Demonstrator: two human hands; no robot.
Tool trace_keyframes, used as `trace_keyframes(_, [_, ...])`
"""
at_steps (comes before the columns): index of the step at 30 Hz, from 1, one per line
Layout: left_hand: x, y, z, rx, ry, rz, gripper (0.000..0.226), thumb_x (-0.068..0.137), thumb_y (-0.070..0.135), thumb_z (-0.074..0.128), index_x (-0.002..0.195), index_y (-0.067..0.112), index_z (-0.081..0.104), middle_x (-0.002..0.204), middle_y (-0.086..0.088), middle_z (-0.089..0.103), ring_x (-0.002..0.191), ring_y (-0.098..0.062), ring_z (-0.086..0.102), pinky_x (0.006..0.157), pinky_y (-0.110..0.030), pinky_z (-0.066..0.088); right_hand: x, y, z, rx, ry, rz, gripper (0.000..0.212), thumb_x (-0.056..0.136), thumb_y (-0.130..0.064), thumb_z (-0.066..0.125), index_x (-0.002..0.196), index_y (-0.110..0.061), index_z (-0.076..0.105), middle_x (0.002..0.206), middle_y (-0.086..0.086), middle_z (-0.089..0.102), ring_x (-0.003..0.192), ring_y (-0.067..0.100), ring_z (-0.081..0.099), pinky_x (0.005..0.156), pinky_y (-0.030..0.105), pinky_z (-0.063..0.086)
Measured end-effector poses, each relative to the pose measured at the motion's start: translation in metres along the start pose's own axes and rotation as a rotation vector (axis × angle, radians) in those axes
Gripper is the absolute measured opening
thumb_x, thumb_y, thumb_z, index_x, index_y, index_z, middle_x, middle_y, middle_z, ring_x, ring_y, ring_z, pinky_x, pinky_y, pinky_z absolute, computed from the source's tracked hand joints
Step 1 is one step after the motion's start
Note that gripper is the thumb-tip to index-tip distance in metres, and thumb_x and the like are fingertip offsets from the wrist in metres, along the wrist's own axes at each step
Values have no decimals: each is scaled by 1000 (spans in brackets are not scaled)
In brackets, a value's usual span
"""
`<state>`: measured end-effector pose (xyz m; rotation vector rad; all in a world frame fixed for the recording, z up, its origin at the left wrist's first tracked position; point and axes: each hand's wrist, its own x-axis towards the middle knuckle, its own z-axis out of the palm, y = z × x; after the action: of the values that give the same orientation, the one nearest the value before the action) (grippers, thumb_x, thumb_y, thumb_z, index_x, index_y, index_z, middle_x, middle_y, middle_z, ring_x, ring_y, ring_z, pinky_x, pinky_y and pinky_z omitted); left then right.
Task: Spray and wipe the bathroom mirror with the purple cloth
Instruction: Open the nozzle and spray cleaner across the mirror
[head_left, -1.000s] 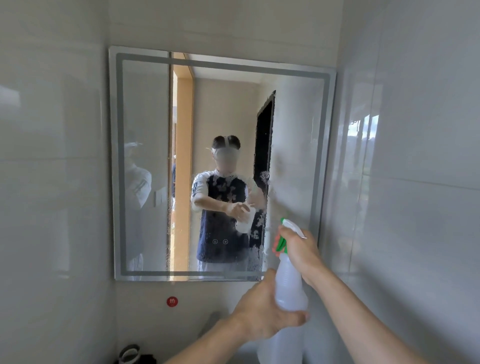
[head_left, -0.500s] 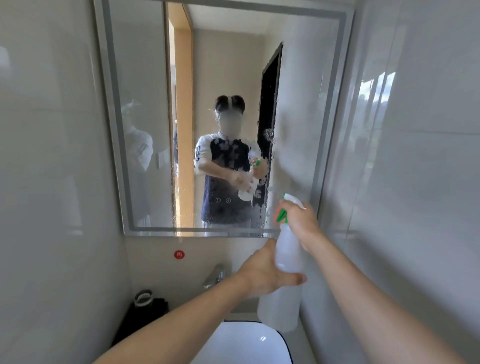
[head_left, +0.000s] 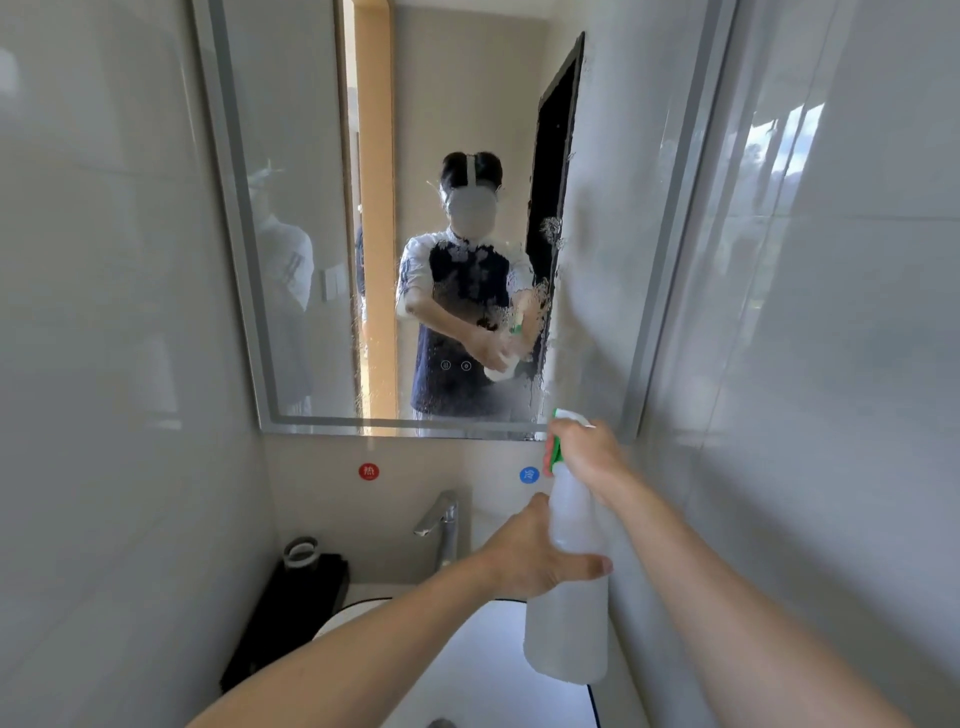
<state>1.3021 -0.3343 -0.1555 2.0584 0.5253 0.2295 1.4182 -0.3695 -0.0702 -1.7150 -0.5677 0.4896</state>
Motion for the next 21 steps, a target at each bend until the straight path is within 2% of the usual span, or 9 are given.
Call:
trace_keyframes(2, [-4, -5, 2, -18, -34, 3, 59, 67, 50, 88, 108, 20, 59, 96, 7, 68, 87, -11, 68, 81, -33, 59, 3, 13, 4, -44, -12, 31, 23, 90, -11, 53, 70, -2, 59, 60, 14, 59, 47, 27, 56, 41, 19, 43])
trace_keyframes(4, [-6, -10, 4, -20, -56, 20, 42, 75, 36, 87, 102, 20, 60, 90, 8, 67, 81, -6, 65, 75, -27, 54, 3, 23, 9, -87, 0, 54, 28, 87, -15, 55, 62, -4, 60, 52, 9, 61, 48, 28, 58, 52, 28, 50])
trace_keyframes(6, [-7, -15, 5, -25, -47, -4, 58, 68, 46, 88, 111, 20, 59, 101, 5, 70, 92, -11, 69, 84, -35, 59, 4, 30, 12, -116, 27, 53, 30, 84, -18, 56, 57, -7, 62, 48, 5, 62, 53, 29, 61, 65, 37, 56])
trace_keyframes(8, [-6, -22, 4, 3, -16, -25, 78, 58, 60, 89, 119, 25, 55, 111, 4, 69, 104, -17, 69, 93, -46, 59, 3, 33, 15, -90, 43, 24, 28, 88, -19, 56, 65, -5, 64, 49, 5, 62, 50, 21, 62, 60, 28, 54])
trace_keyframes(10, [-6, -24, 0, 45, 21, -40, 87, 52, 67, 87, 121, 27, 51, 114, 7, 66, 107, -17, 66, 94, -48, 57, 3, 33, 19, -15, 28, -29, 32, 92, -20, 56, 70, 1, 65, 57, 8, 64, 48, 13, 60, 56, 20, 50])
trace_keyframes(12, [-11, -21, -9, 83, 57, -42, 89, 51, 65, 86, 122, 26, 48, 115, 9, 63, 108, -17, 63, 95, -44, 56, 5, 35, 25, 30, 8, -77, 38, 91, -23, 56, 68, 5, 68, 61, 6, 69, 61, 19, 63, 71, 31, 52])
trace_keyframes(14, [-12, -23, -15, 99, 72, -48, 89, 52, 62, 85, 123, 26, 47, 115, 9, 62, 108, -16, 62, 94, -42, 56, 5, 34, 32, 31, -20, -97, 41, 89, -28, 56, 67, 3, 69, 66, 6, 72, 67, 24, 63, 74, 37, 53])
trace_keyframes(17, [-18, -29, -23, 122, 88, -60, 90, 49, 64, 82, 124, 27, 48, 115, 9, 63, 107, -15, 63, 92, -43, 57, 5, 35, 47, 2, -69, -94, 46, 79, -40, 55, 66, 1, 68, 82, 18, 75, 71, 27, 65, 79, 44, 57])
trace_keyframes(21, [-30, -39, -28, 111, 91, -56, 89, 50, 63, 81, 126, 31, 48, 118, 10, 62, 109, -13, 62, 94, -42, 56, 2, 40, 65, -39, -119, -100, 32, 76, -32, 53, 54, -12, 66, 66, 19, 68, 66, 29, 64, 74, 43, 56])
